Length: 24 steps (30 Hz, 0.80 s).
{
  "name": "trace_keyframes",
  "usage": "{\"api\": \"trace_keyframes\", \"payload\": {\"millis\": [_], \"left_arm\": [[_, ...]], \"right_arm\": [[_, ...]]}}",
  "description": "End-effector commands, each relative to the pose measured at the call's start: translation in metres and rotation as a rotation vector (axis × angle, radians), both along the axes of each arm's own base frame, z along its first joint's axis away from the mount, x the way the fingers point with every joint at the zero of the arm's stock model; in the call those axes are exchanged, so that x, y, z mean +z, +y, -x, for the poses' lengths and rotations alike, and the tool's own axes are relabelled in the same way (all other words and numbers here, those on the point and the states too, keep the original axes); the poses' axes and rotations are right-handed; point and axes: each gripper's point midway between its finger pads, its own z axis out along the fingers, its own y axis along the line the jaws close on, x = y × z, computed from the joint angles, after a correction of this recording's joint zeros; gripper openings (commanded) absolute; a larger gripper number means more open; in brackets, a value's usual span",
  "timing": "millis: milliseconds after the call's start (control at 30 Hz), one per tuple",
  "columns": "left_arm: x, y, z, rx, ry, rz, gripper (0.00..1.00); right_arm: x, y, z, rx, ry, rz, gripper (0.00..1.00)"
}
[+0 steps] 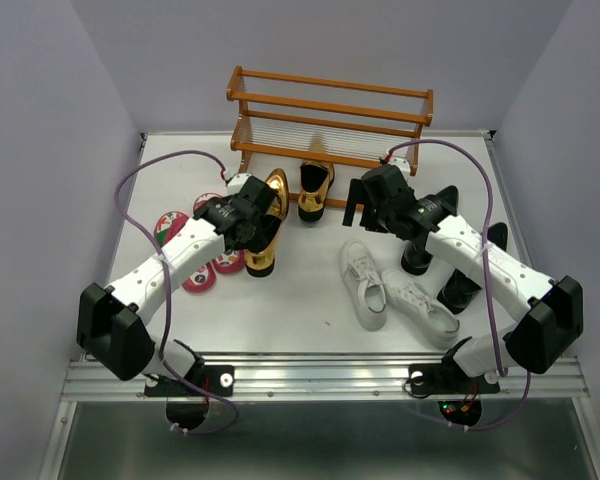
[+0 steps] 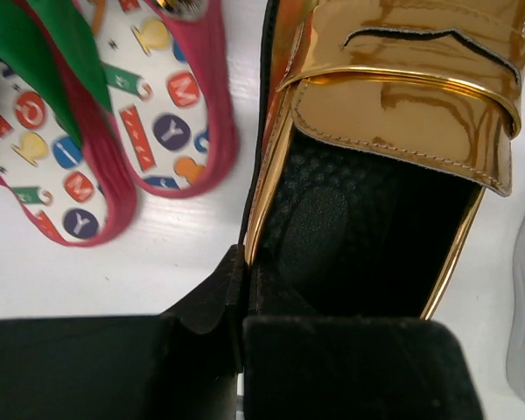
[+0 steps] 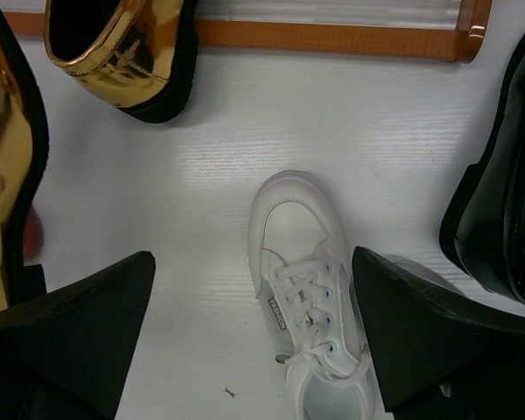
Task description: Place and organize the shoes onto the shoe shelf
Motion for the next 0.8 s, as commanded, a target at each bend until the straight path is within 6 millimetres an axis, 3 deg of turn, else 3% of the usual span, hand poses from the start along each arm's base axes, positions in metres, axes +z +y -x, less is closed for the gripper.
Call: {"api": "trace_keyframes", "payload": {"millis": [0,167,367,600,767], "left_arm": [[0.032,0.025,-0.033,0.011,-0.074,-0.1,0.0],[0.049,0.031,-0.073,0.014,-0.115,-0.121,0.0],[0.042,0.024,-0.124,-0.053,-0.115,-0.14,0.0],[0.051,0.023,-0.17,-0.082,-0.163,-0.127,0.0],[0.051,0.026,-0.193,-0.086,-0.189,-0.112,0.0]], "right_arm": [[0.022,0.006,-0.007,0.003,-0.058,-0.04,1.0],[0.028,0.006,-0.007,0.009,-0.075,-0.044,1.0],[0.037,0.007,-0.006,0.028,-0.092,-0.053,1.0],[0.04,0.006,-0.003,0.025,-0.089,-0.055,1.0],[0.036,0.006,-0.002,0.022,-0.076,-0.058,1.0]]}}
